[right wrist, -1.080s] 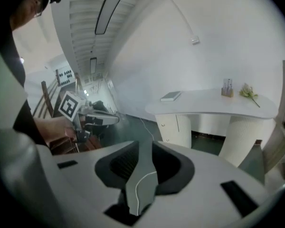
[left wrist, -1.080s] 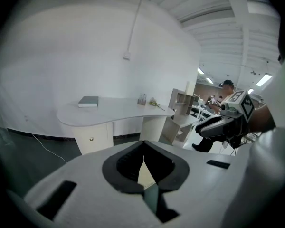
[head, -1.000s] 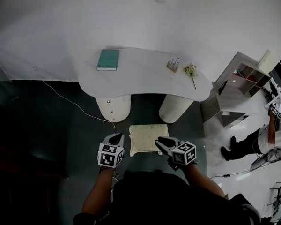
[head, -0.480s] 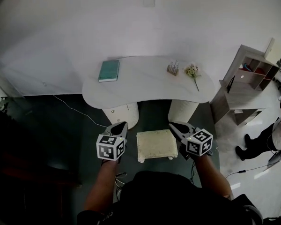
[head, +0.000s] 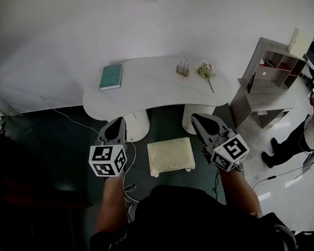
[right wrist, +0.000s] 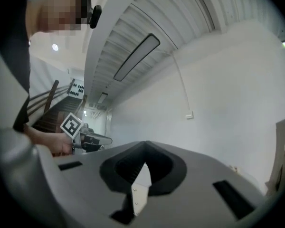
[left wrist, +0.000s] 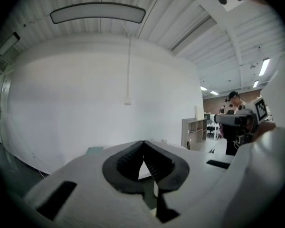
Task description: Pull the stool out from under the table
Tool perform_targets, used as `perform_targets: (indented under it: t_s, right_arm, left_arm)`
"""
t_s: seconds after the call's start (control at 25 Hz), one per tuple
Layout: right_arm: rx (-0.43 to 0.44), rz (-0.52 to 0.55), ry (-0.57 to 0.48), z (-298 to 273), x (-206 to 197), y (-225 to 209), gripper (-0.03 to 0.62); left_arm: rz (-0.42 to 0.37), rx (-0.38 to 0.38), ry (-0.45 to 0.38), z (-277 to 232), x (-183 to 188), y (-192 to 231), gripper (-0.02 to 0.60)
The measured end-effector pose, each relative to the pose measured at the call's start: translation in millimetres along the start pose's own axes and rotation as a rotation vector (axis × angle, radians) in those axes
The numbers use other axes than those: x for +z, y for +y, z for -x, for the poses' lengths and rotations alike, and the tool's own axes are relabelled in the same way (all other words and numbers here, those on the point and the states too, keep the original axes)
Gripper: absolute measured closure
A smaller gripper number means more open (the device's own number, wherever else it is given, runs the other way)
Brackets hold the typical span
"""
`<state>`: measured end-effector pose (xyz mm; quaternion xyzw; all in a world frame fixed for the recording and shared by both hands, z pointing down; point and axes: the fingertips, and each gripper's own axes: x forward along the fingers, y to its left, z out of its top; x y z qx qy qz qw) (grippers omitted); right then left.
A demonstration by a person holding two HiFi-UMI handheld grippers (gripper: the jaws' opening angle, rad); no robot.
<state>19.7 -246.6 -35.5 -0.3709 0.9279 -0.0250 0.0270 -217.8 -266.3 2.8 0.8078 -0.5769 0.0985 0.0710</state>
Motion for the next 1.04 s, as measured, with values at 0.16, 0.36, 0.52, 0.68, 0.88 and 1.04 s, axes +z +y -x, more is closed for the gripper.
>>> perform_targets:
  t_s: [0.16,0.36,0.52,0.68,0.88,1.04]
  right_arm:
    - [-0.04,0.002,0.044,13,-13,-7,0.591]
    - [-0.096,-0.046,0.093,24,-38,-21,0.591]
    - [-0.114,-0.06,0.098,25,-40,-28,0.591]
    - [-0.107,-0.069,0.076,22,-34,-25,0.591]
    - [-0.078,-0.069,0.081,16,-35,-13,0.591]
    - [-0.06,-0.088,0.087,10,-37,-5,0.591]
  left_arm:
    - [0.016,0.002,0.026,0,-17,-3,0.572]
    - [0.054,0.001,0.059,-2,-37,-3,0.572]
    - [0.061,0.003,0.071,-3,-41,2,0.572]
    - [0.061,0.002,0.071,-2,-42,2,0.572]
    - [0.072,-0.011,0.069,0,-44,0,0.572]
    - [0.08,-0.028,0.075,-2,-44,-2,0.572]
